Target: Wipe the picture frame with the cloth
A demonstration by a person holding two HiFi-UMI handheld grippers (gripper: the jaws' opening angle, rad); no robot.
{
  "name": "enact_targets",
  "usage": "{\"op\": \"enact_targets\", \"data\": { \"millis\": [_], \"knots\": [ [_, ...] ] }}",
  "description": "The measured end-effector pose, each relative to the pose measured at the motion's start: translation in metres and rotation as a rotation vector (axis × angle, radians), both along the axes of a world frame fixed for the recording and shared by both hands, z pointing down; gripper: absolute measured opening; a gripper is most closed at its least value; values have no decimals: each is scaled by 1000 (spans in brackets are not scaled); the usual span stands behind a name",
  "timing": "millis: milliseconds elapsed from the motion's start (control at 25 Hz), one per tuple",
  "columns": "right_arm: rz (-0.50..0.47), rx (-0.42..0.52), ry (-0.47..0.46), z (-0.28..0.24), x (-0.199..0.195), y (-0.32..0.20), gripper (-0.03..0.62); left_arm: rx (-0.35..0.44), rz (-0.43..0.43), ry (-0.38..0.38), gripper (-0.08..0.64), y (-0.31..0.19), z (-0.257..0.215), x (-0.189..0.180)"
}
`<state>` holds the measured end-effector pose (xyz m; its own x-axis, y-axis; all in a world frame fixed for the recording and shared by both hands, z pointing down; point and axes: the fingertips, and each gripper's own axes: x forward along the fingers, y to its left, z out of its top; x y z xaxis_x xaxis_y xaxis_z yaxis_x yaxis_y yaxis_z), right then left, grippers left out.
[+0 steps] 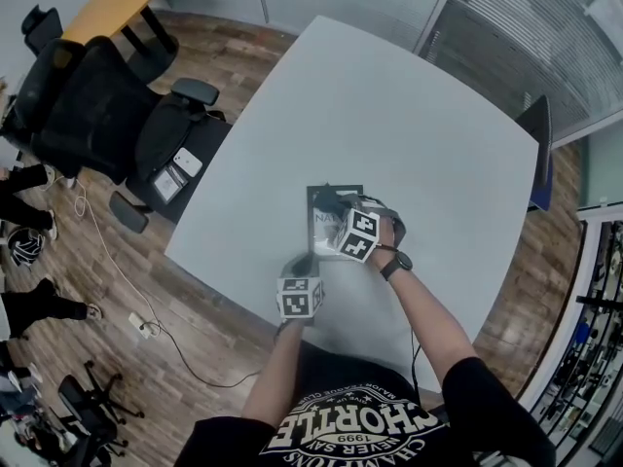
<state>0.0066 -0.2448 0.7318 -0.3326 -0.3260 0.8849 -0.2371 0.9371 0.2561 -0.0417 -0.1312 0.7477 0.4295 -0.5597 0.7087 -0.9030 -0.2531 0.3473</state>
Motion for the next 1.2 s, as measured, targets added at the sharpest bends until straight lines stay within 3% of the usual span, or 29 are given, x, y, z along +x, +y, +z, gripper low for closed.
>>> {"op": "enact_targets", "data": {
  "millis": [280,480,1200],
  "knots": [
    [-78,-30,-50,-3,-60,12,75,-3,17,12,5,0,0,0],
    [-111,-47,-23,7,-74,16,75,-1,17,12,5,-1,0,-1],
    [68,-28,96,12,39,7,75,4,1,10,5,0,0,-2]
  ]
}}
